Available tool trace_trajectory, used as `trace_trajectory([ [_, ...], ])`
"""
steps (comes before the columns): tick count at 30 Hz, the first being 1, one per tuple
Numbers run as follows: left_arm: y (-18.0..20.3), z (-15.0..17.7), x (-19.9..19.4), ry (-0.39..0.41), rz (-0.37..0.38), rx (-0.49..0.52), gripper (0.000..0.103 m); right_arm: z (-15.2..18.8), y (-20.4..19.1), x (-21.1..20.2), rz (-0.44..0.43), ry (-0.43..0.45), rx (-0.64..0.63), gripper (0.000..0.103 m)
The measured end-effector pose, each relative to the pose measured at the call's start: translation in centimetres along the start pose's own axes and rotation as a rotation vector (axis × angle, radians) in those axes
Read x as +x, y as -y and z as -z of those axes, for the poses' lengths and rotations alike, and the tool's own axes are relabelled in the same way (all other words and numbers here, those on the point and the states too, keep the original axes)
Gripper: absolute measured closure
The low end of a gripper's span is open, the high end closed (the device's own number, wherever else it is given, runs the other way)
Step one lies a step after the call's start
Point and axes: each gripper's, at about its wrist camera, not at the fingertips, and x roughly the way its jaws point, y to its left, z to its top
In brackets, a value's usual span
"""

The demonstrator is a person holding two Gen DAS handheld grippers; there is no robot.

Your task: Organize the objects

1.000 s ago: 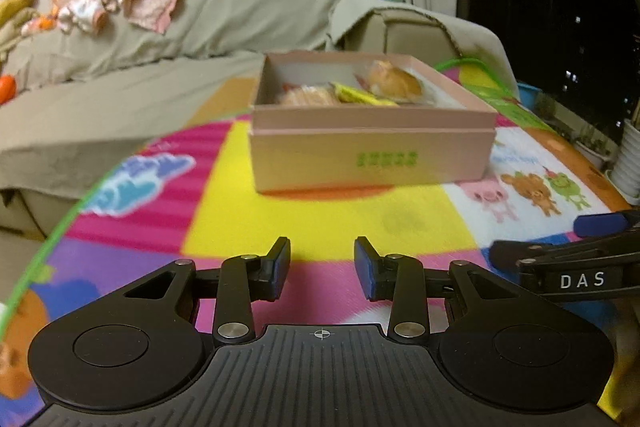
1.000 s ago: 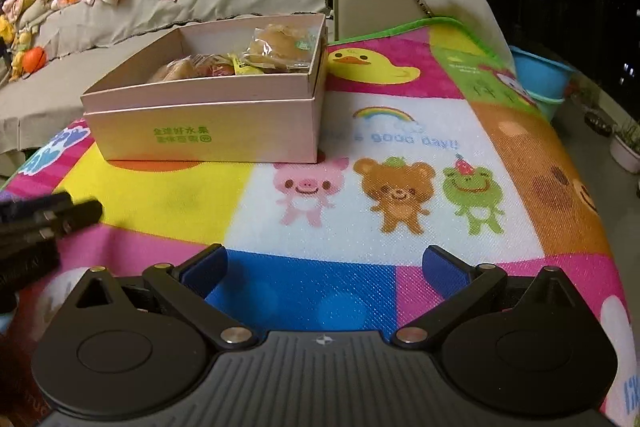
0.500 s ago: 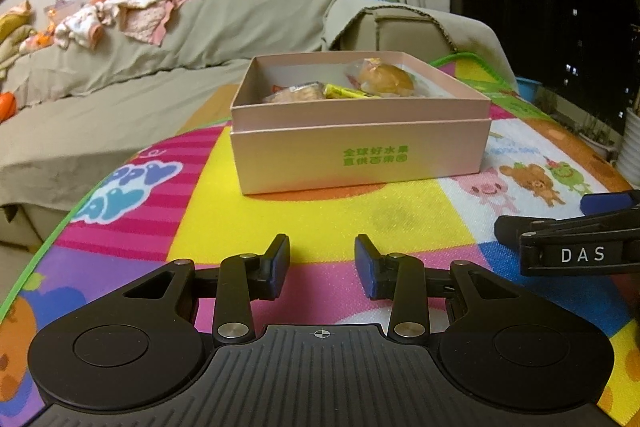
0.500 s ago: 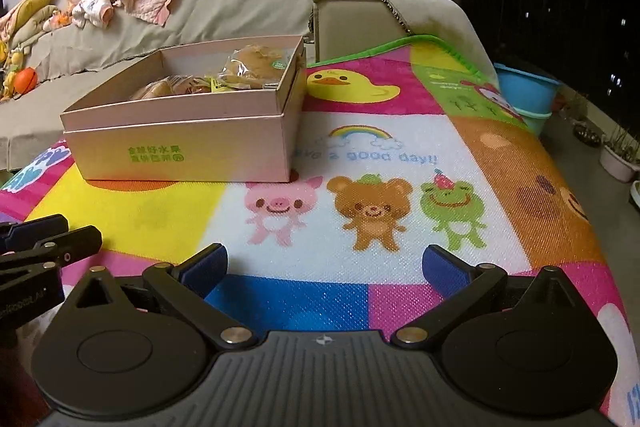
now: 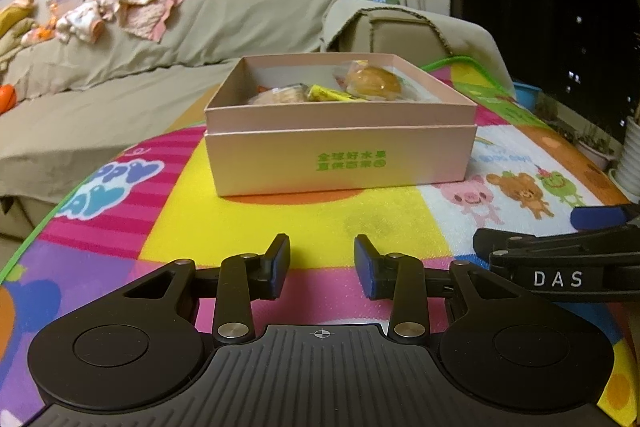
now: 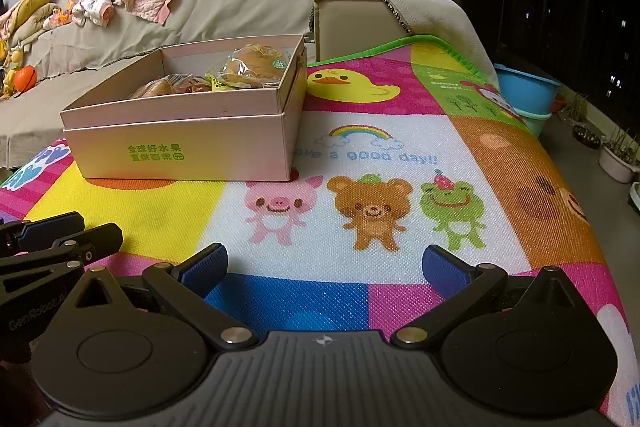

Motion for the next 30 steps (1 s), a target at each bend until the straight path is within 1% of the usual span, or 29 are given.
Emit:
trace_trajectory([
  [4, 0.44, 0.15, -0.09, 0.009, -0.019, 0.023, 0.064, -0.01, 0.0, 0.01, 0.0, 0.0, 0.0, 0.0],
  [17, -0.1, 0.22, -0.1, 0.013, 0.002, -0.007, 0.064, -0.02, 0.01, 0.01, 0.0, 0.0, 0.0, 0.0],
  [30, -0.33, 0.21, -0.05, 0.013, 0.007, -0.014, 0.064, -0.03, 0.0, 0.03, 0.0, 0.0, 0.0, 0.0],
])
